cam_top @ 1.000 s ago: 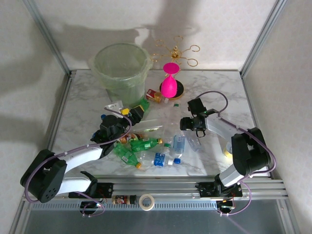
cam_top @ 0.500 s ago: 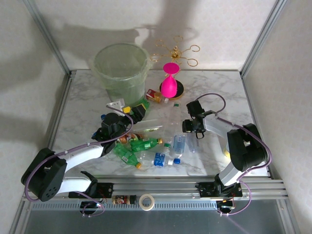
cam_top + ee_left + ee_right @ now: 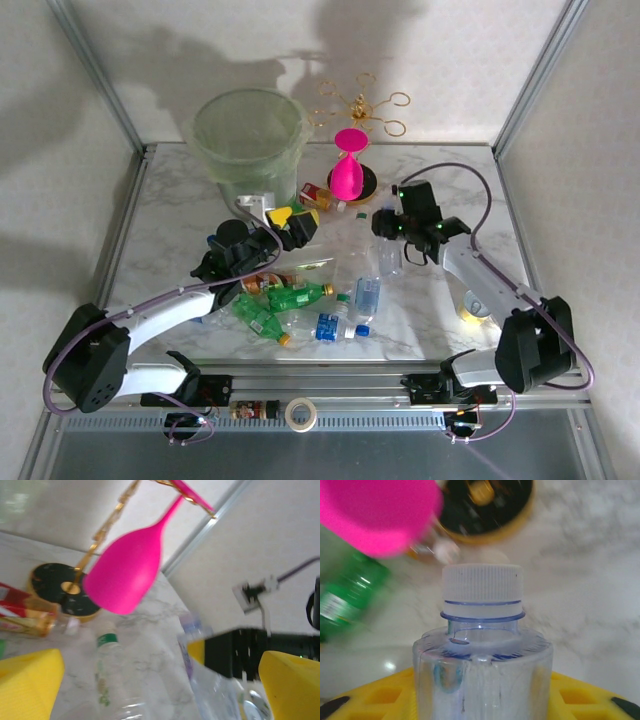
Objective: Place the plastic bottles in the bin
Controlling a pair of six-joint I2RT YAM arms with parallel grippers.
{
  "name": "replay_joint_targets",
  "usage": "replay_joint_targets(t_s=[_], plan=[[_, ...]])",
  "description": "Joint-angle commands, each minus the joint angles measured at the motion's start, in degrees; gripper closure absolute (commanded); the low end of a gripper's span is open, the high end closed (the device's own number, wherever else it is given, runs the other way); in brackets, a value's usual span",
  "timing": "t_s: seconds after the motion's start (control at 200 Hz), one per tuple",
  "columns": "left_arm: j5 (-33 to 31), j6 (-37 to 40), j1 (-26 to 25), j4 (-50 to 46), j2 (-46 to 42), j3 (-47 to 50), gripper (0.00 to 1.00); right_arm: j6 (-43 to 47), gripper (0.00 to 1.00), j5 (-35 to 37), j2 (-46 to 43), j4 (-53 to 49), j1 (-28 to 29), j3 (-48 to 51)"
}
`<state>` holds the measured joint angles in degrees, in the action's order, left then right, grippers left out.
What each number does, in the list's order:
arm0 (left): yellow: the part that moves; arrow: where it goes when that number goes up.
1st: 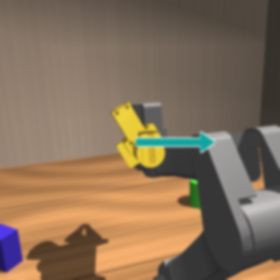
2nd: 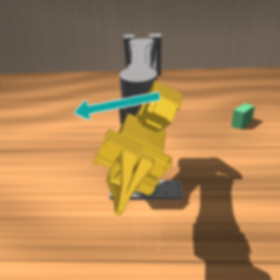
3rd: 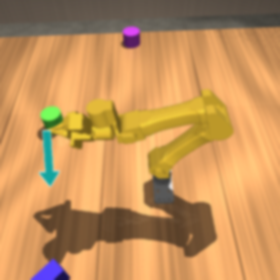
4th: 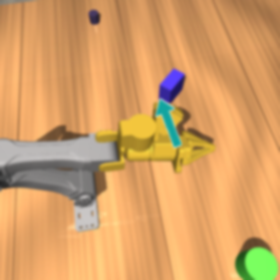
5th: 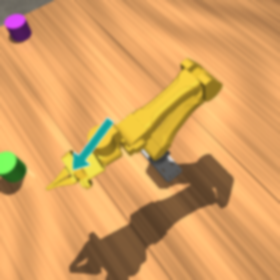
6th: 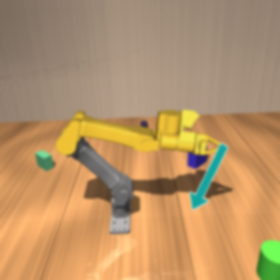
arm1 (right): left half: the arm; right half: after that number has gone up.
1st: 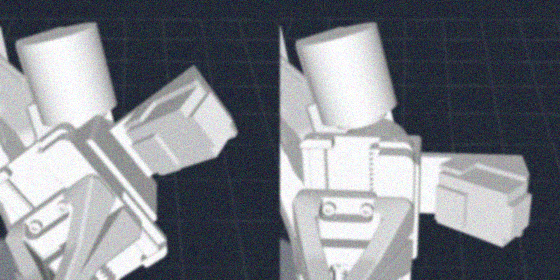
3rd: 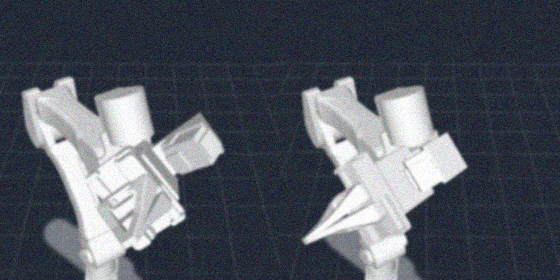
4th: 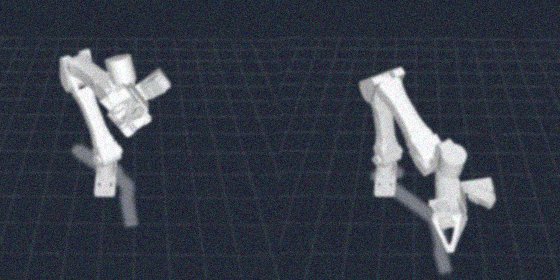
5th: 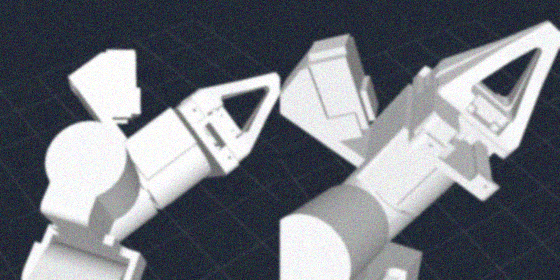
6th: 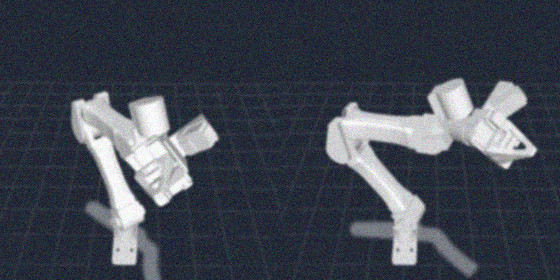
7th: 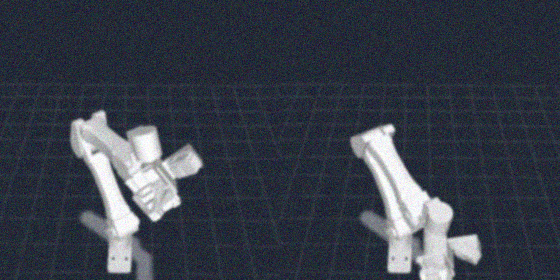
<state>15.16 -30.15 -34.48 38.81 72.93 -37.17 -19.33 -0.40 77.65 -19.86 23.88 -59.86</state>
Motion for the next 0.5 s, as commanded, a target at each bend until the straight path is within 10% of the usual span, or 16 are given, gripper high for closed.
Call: replay_joint_targets(t_s=[0.0, 0.491], plan=[[5.8, 3.5, -2.4, -0.1, 0.3, -3.7, 0.0, -4.8, 0.54, -8.8, -2.5, 9.4, -0.2, -1.0], [11.1, 3.1, -9.4, 0.2, 9.9, -8.9, 0.0, -14.1, 0.56, -25.6, -8.1, 30.8, -0.2, 5.9]])
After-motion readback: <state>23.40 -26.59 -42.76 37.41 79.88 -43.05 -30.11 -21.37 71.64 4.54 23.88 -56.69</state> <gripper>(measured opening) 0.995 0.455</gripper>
